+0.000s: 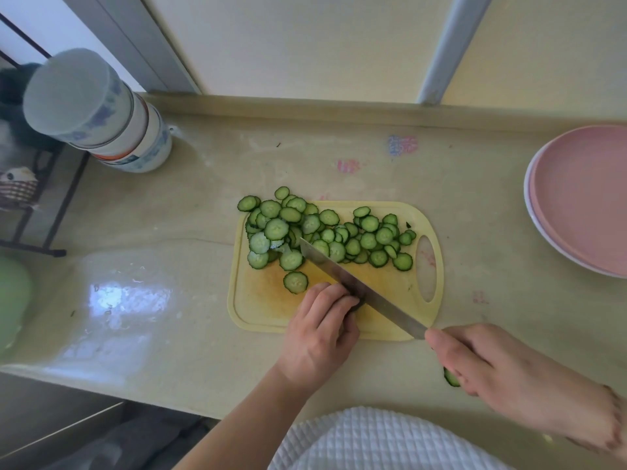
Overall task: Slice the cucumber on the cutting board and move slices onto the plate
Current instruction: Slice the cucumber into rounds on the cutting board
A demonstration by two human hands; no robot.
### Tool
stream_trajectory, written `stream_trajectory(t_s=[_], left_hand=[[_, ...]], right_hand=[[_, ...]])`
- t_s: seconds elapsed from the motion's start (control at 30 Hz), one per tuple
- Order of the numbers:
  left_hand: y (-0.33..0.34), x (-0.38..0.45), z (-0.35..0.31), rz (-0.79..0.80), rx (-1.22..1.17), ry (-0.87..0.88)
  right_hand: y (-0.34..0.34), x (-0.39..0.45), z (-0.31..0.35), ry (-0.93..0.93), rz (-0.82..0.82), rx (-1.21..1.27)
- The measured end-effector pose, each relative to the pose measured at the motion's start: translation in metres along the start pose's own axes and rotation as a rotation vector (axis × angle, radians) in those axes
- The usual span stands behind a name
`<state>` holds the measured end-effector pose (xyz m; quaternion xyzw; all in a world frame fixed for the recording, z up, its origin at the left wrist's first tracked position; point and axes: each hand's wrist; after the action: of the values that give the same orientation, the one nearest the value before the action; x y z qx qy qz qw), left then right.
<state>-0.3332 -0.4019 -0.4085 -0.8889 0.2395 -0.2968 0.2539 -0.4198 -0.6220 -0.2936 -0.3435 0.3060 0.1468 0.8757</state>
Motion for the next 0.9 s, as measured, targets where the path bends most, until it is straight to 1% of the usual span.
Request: stream_trajectory(t_s=[0.27, 0.57, 0.73, 0.83, 0.9], left_hand=[[0.001, -0.001, 0.002, 0.000, 0.010, 0.004], [0.002, 0.000, 0.002, -0.010, -0.011, 0.017], [0.001, -0.001, 0.001, -0.013, -0.005, 0.013], [0.001, -0.001, 0.002, -0.025, -0.008, 0.013], [0.002, -0.002, 0.002, -0.030, -0.011, 0.010]], right_hand=[[0.002, 0.002, -0.002, 0.020, 0.039, -0.005], [0.017, 0.021, -0.004, 0.030, 0.033, -0.103], [0.010, 0.015, -0.004, 0.031, 0.026, -0.045], [0.003, 0.007, -0.001, -0.004, 0.026, 0.013], [0.000, 0.003, -0.002, -0.031, 0.007, -0.006]])
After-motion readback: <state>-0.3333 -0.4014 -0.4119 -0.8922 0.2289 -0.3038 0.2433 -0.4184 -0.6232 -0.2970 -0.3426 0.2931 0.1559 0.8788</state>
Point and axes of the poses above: each hand's wrist, its own x-axis towards the middle knuckle, its own y-axis out of the palm, z = x × y, and after that the axes turned 11 degrees about -x, right-handed
